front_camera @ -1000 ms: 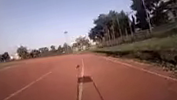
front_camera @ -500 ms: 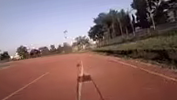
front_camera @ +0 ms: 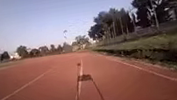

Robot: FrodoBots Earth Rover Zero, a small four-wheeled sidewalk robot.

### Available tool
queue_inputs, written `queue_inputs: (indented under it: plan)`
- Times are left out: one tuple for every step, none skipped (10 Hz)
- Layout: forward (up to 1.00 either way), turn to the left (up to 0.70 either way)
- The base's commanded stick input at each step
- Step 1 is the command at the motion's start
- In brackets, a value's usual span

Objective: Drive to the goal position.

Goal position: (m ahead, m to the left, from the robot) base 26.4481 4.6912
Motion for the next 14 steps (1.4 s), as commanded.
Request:
queue_inputs:
  plan:
    - [0.7, 0.0]
    - [0.7, 0.0]
    - [0.7, 0.0]
    - [0.7, 0.0]
    - [0.7, 0.0]
    - [0.7, 0.0]
    - [0.7, 0.0]
    - [0.7, 0.0]
    - [0.7, 0.0]
    - [0.7, 0.0]
    - [0.7, 0.0]
    - [0.7, 0.0]
    - [0.7, 0.0]
    - [0.7, 0.0]
